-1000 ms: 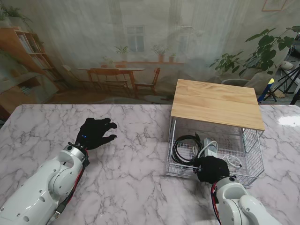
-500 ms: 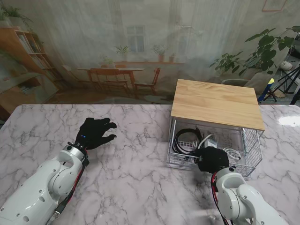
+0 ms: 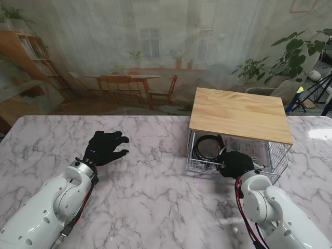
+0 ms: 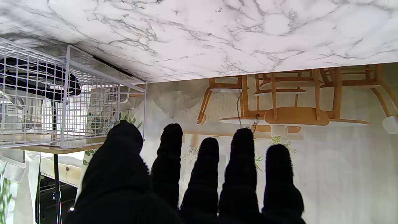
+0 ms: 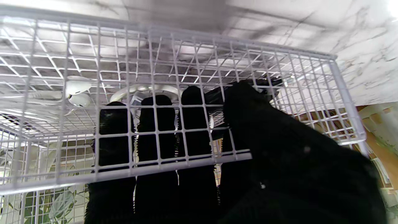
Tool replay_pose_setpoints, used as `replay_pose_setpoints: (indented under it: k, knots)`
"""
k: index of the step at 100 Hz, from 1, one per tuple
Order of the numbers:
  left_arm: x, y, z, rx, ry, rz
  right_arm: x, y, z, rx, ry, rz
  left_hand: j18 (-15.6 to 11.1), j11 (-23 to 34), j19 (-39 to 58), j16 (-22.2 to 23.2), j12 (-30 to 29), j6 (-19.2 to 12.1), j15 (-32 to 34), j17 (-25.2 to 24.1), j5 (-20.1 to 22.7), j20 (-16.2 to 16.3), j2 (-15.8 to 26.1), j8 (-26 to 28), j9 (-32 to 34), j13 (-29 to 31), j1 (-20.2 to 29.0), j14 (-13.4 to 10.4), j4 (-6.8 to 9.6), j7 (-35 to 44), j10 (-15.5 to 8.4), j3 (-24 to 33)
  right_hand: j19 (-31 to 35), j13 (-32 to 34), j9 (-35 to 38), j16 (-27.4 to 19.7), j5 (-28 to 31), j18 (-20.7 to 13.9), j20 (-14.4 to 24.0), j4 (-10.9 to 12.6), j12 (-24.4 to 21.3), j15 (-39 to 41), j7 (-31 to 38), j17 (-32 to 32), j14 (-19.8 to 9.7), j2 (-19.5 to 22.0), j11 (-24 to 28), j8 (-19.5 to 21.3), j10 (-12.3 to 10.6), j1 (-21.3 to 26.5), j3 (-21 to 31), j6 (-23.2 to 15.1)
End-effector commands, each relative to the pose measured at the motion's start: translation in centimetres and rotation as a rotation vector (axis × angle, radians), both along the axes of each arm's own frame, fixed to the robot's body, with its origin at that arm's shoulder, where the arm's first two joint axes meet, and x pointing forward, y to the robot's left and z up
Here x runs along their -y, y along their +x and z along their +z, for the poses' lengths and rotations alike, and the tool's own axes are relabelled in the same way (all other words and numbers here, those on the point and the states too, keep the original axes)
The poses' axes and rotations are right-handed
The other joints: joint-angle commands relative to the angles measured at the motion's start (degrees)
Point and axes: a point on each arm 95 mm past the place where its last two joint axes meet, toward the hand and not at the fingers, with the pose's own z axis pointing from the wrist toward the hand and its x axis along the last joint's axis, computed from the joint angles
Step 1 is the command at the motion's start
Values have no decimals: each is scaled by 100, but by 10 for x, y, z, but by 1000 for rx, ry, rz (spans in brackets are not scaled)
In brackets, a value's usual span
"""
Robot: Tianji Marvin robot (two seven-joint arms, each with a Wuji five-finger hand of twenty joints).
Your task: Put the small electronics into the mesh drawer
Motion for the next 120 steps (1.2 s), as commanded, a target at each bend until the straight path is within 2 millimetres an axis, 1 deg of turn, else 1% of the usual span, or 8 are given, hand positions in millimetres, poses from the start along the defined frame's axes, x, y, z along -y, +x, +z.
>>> replay_pose_setpoints:
  k: [1, 41, 99, 110, 115, 117, 118, 120]
  knots:
    - [0, 1, -3, -16, 12, 3, 8, 11, 7, 31, -26, -19, 211, -96, -167, 12, 38, 98, -168, -110, 100, 114, 187, 4, -90, -198, -27, 82, -141, -61, 107, -54, 66, 126, 42, 122, 281, 41, 93, 345, 36, 694, 319, -22, 81, 626, 123, 293, -105, 544, 720, -446]
    - [0, 1, -3, -14, 18, 1, 14, 36, 4, 50, -33, -28, 213, -95, -173, 12, 38, 91, -166, -110, 103, 119, 193, 7, -87, -195, -35, 78, -144, -58, 103, -57, -21, 14, -15, 261, 231, -8, 93, 353, -16, 693, 331, -67, 24, 677, 81, 297, -176, 552, 646, -523]
    - [0, 1, -4, -15, 28, -2, 26, 69, -6, 75, -41, -62, 216, -100, -179, 10, 36, 90, -167, -114, 101, 122, 197, 0, -93, -198, -40, 80, -145, -66, 96, -57, -134, -177, -126, 594, 235, -112, 75, 352, -111, 712, 544, -142, -98, 713, 47, 494, -274, 574, 605, -648]
    - [0, 2, -4, -14, 31, -3, 26, 71, -9, 68, -40, -66, 216, -100, -182, 9, 36, 86, -170, -116, 99, 121, 198, 0, -95, -204, -40, 81, -146, -65, 100, -58, -215, -355, -258, 694, 167, -138, 56, 346, -176, 680, 495, -265, -118, 737, -44, 476, -254, 569, 563, -660]
    - [0, 2, -4, -14, 32, -3, 26, 70, -10, 59, -47, -64, 216, -99, -184, 9, 36, 97, -170, -118, 96, 120, 203, 0, -92, -202, -43, 85, -146, -67, 101, -60, -332, -714, -629, 789, -25, -84, 98, 377, -179, 404, 438, -608, -95, 820, -196, 351, -175, 552, 354, -658]
    - [0, 2, -4, -15, 32, -3, 26, 70, -10, 52, -49, -62, 212, -99, -183, 9, 36, 94, -169, -116, 97, 120, 202, -2, -91, -200, -45, 88, -146, -68, 102, -60, -420, -972, -936, 631, -261, -29, 132, 405, -154, 124, 437, -899, -47, 960, -240, 276, -80, 505, 169, -620]
    - [0, 2, -4, -15, 32, -3, 26, 70, -10, 47, -50, -61, 211, -99, -184, 9, 36, 97, -169, -117, 99, 120, 205, -2, -91, -201, -46, 88, -146, -68, 106, -60, -479, -1109, -1073, 351, -375, -8, 180, 446, -177, 59, 487, -1025, -27, 1033, -225, 191, -50, 490, 44, -608]
    - [0, 2, -4, -15, 32, -3, 26, 69, -11, 36, -52, -58, 212, -99, -184, 9, 36, 94, -170, -117, 99, 120, 196, -1, -93, -206, -31, 90, -144, -67, 101, -54, -585, -1357, -1357, 28, -620, 38, 219, 460, -193, -145, 531, -1281, 9, 1145, -211, 97, 3, 469, -195, -574]
